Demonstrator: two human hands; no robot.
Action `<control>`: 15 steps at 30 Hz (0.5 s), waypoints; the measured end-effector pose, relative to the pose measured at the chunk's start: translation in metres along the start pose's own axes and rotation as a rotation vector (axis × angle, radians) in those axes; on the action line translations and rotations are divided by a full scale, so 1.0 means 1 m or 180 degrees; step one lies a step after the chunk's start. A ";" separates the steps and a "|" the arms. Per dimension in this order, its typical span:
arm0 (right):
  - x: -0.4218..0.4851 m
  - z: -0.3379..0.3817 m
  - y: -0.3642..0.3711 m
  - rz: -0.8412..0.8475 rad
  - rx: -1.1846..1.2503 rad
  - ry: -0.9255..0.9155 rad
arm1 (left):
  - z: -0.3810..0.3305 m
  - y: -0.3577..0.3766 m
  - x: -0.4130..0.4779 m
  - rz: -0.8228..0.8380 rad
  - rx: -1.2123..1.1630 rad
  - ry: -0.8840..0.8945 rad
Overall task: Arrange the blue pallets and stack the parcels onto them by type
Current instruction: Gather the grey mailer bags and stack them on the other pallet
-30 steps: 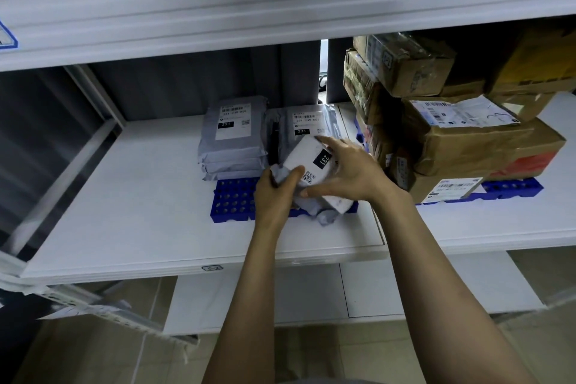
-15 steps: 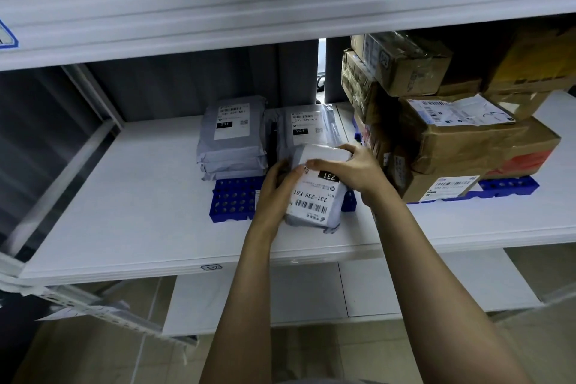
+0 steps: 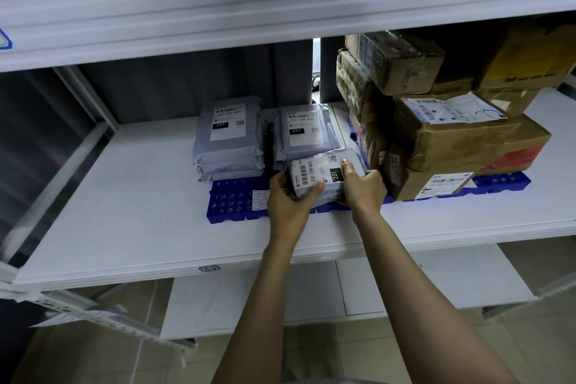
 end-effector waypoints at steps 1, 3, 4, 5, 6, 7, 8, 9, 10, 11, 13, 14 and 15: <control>0.000 0.000 0.001 0.0003 -0.0098 -0.0059 | 0.003 -0.001 0.000 0.0098 0.0188 0.0017; -0.001 0.003 0.001 0.0022 -0.0362 -0.0217 | 0.005 -0.005 0.002 0.0168 0.0460 0.0115; -0.002 0.004 0.001 0.0026 -0.0520 -0.0308 | 0.005 -0.007 0.003 0.0132 0.0515 0.0182; -0.003 0.006 0.000 0.0019 -0.0664 -0.0413 | 0.004 -0.009 0.004 0.0083 0.0532 0.0246; -0.003 0.006 0.000 0.0021 -0.0776 -0.0489 | 0.003 -0.011 0.005 0.0042 0.0537 0.0308; -0.005 0.007 0.000 0.0014 -0.0844 -0.0555 | 0.003 -0.013 0.006 0.0019 0.0544 0.0358; -0.006 0.008 0.001 -0.0003 -0.0881 -0.0618 | 0.004 -0.014 0.007 0.0011 0.0553 0.0391; -0.008 0.009 0.001 -0.0047 -0.0918 -0.0718 | 0.004 -0.014 0.007 0.0016 0.0569 0.0410; -0.010 0.010 0.003 -0.0111 -0.0978 -0.0845 | 0.005 -0.014 0.007 0.0022 0.0603 0.0431; -0.012 0.011 0.004 -0.0172 -0.1048 -0.0991 | 0.007 -0.013 0.007 0.0022 0.0654 0.0464; -0.015 0.012 0.007 -0.0199 -0.1150 -0.1247 | 0.009 -0.012 0.008 0.0013 0.0748 0.0508; -0.016 0.012 0.009 -0.0138 -0.1163 -0.1317 | 0.010 -0.011 0.009 0.0003 0.0769 0.0506; -0.016 0.012 0.010 -0.0048 -0.1155 -0.1338 | 0.010 -0.012 0.010 -0.0010 0.0775 0.0497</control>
Point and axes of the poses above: each hand's wrist, its own x-axis towards the middle knuckle, its own y-axis out of the palm, z = x × y, the point moved 2 cm from there along x, towards the middle knuckle, and after that the axes turned 7 degrees about -x, right-handed, at the moved point
